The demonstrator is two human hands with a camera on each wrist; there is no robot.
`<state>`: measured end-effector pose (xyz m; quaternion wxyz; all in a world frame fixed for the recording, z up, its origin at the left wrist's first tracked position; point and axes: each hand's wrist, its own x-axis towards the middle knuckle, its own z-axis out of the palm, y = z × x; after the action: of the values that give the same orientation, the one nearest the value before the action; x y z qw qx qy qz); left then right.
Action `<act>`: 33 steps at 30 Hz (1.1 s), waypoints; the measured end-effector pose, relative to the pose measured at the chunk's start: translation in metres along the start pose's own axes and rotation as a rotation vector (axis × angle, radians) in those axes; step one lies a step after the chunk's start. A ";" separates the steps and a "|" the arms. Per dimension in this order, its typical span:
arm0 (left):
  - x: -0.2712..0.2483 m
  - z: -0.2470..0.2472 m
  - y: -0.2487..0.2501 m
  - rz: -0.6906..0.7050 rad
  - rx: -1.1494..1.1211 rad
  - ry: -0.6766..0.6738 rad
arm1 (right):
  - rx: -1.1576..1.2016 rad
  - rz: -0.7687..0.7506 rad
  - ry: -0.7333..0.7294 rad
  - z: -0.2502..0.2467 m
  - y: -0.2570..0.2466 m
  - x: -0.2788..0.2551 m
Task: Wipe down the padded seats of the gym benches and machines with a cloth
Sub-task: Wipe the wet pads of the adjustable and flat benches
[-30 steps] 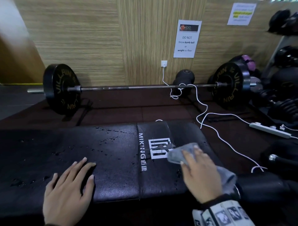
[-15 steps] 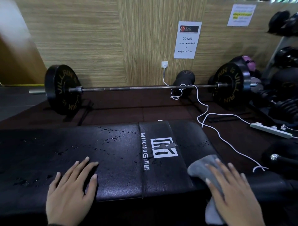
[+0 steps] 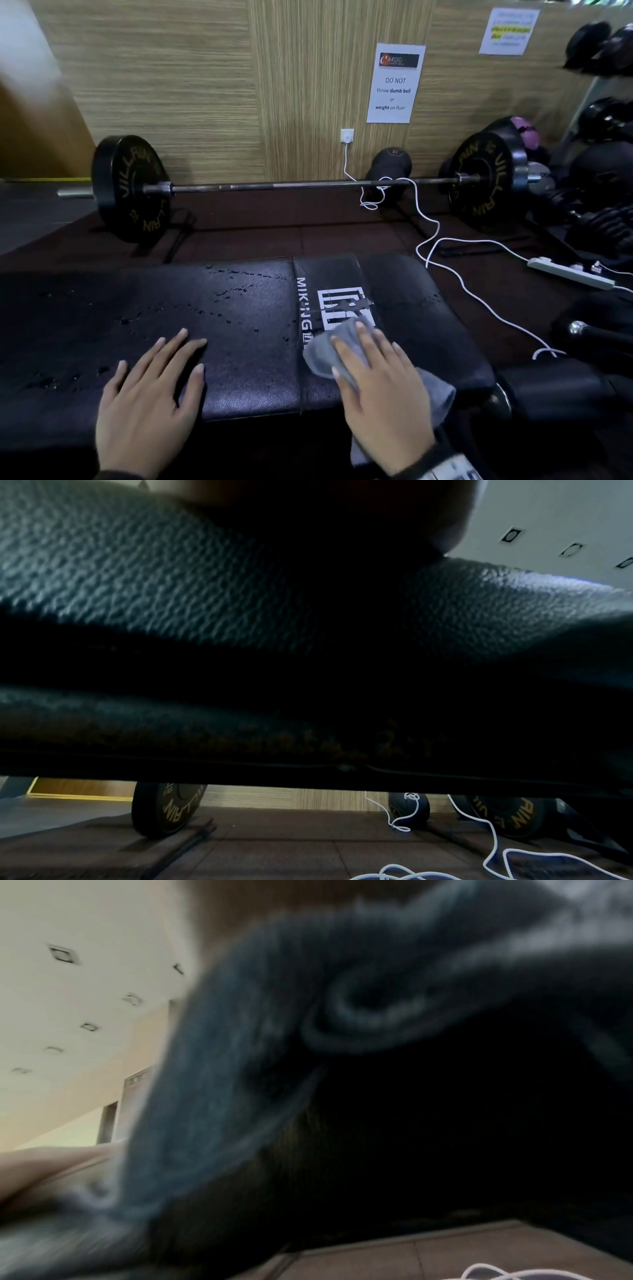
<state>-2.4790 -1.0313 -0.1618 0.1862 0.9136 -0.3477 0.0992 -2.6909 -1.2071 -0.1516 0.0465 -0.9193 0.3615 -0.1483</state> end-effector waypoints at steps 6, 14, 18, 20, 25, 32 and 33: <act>-0.001 0.002 0.001 0.007 -0.008 0.052 | 0.014 0.077 0.088 -0.008 0.058 -0.049; -0.001 0.002 0.001 0.011 0.002 0.052 | -0.083 0.483 0.008 -0.018 0.102 0.003; 0.000 0.002 0.001 0.005 -0.003 0.046 | -0.084 0.415 0.032 -0.012 0.072 0.038; 0.000 0.002 0.001 0.003 -0.010 0.043 | -0.092 0.337 0.001 -0.006 0.046 0.044; -0.001 0.001 0.000 0.006 -0.015 0.022 | -0.025 0.118 0.041 -0.001 0.006 0.022; -0.001 -0.001 0.003 -0.009 -0.042 0.039 | 0.081 -0.117 0.096 -0.003 0.045 -0.033; -0.001 -0.002 0.003 -0.014 -0.045 0.042 | 0.105 -0.098 0.130 -0.003 0.056 -0.038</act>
<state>-2.4819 -1.0323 -0.1597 0.2147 0.9092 -0.3395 0.1093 -2.7545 -1.2221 -0.1684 0.0639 -0.9207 0.3100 -0.2284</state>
